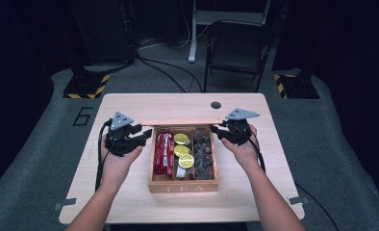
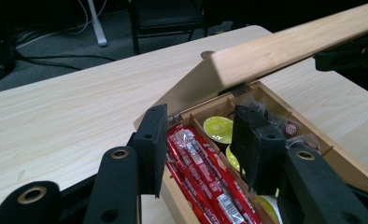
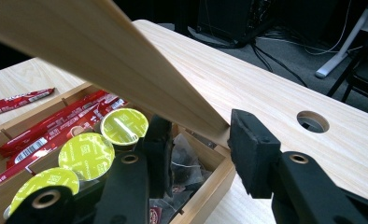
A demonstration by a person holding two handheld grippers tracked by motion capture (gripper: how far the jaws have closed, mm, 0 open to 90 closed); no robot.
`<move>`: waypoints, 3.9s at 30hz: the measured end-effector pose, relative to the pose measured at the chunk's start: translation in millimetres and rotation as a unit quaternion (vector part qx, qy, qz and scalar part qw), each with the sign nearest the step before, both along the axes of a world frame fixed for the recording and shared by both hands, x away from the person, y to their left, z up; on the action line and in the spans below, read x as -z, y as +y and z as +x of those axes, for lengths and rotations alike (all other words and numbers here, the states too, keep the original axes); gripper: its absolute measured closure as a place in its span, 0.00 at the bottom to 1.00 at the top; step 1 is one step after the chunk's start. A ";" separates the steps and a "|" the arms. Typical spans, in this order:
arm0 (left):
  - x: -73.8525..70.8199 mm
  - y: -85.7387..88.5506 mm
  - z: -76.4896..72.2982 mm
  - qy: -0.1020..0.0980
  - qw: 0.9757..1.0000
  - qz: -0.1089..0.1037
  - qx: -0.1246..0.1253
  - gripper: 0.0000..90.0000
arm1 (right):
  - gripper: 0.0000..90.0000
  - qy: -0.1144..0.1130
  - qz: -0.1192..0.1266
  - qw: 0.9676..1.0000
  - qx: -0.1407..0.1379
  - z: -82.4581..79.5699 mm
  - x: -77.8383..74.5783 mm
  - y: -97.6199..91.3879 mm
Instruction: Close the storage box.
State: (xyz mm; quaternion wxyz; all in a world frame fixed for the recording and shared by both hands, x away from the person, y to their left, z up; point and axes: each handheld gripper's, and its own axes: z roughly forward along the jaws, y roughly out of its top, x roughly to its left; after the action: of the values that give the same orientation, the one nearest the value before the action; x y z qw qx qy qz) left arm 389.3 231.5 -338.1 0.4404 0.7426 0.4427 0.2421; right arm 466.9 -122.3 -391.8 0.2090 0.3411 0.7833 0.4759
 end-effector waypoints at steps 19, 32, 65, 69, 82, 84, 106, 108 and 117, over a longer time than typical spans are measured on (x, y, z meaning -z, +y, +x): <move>-7.6 -6.1 -0.3 -0.017 1.000 0.013 -0.014 0.69 | 0.67 0.002 0.003 1.000 0.002 -2.1 0.4 -1.1; -5.7 -3.4 2.2 -0.029 1.000 0.002 -0.007 0.69 | 0.62 0.004 0.000 1.000 0.010 -18.0 -9.1 -6.1; 4.6 -0.9 -11.5 -0.027 0.999 0.011 0.012 0.68 | 0.64 -0.008 0.008 1.000 -0.028 -55.1 -49.6 -7.8; 11.8 -0.1 -17.8 -0.032 0.999 0.007 0.016 0.68 | 0.64 0.002 0.017 0.999 -0.030 -59.9 -43.6 -10.1; 36.1 3.1 -38.6 -0.027 0.999 0.013 0.034 0.67 | 0.64 -0.019 -0.017 0.999 -0.035 -87.9 -18.8 -10.2; 41.2 3.4 -42.2 -0.027 0.999 0.011 0.036 0.66 | 0.64 -0.019 -0.020 0.999 -0.035 -92.2 -14.2 -10.0; 91.9 4.9 -67.5 -0.027 0.999 -0.015 0.041 0.64 | 0.63 0.002 -0.008 0.999 -0.035 -119.8 29.9 -13.7; 95.2 6.4 -68.4 -0.021 0.999 -0.007 0.049 0.64 | 0.63 -0.001 -0.011 0.999 -0.036 -120.5 31.5 -13.0; 105.2 2.5 -69.0 0.013 0.999 0.005 0.045 0.62 | 0.60 0.028 -0.020 0.998 -0.049 -122.0 44.8 -13.6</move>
State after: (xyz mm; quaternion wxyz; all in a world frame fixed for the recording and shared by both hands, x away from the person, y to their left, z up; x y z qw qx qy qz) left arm 320.3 234.0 -443.4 0.4410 0.7670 0.4138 0.2144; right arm 344.9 -135.9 -436.6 0.1705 0.3114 0.8137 0.4603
